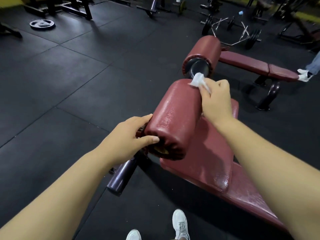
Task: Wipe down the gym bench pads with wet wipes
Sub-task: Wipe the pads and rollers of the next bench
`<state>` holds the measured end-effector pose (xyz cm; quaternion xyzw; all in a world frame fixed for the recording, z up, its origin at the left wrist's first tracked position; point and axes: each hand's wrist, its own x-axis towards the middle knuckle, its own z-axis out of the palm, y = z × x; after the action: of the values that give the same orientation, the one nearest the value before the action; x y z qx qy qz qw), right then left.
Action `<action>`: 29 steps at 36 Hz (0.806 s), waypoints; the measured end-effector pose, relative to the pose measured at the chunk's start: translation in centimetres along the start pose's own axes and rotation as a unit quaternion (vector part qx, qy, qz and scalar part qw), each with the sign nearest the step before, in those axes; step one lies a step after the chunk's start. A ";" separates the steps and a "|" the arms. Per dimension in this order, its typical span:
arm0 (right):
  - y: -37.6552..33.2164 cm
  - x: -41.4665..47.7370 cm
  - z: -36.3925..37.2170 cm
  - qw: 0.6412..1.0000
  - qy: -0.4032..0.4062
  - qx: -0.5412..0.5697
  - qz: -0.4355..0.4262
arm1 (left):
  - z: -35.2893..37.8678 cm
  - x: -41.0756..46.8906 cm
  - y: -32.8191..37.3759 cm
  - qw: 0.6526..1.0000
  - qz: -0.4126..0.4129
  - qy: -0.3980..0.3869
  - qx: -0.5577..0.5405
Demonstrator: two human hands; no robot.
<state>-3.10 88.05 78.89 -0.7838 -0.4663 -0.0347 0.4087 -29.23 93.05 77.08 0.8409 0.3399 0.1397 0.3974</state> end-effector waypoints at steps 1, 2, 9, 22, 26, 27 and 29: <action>-0.5 -1.5 0.0 1.000 -0.003 0.005 -0.029 | -0.1 0.0 -0.2 1.000 -0.010 -0.005 -0.018; -1.0 -3.4 -0.1 0.998 -0.011 0.014 -0.066 | -0.2 0.0 -0.5 0.999 -0.022 -0.009 -0.041; -2.1 -10.7 -1.0 0.964 -0.104 0.073 -0.235 | 0.1 -0.4 -2.0 0.987 -0.067 -0.040 -0.141; -1.1 -1.0 1.0 0.999 0.013 0.037 -0.009 | -0.3 -0.2 2.2 0.998 0.020 0.028 0.045; -2.1 -5.5 0.2 0.995 -0.008 0.060 -0.073 | -0.5 -0.2 1.8 0.998 0.008 0.021 0.056; -2.4 -7.1 -0.1 0.992 -0.020 0.068 -0.105 | -0.5 -0.3 1.6 0.999 -0.003 0.019 0.036; -2.7 -10.0 -0.9 0.982 -0.057 0.087 -0.156 | -0.4 -0.5 1.4 1.000 -0.023 0.015 -0.015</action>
<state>-10.49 81.04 76.77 -0.6635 -0.6067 -0.0124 0.4377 -29.12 92.30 78.41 0.8245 0.3633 0.1483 0.4077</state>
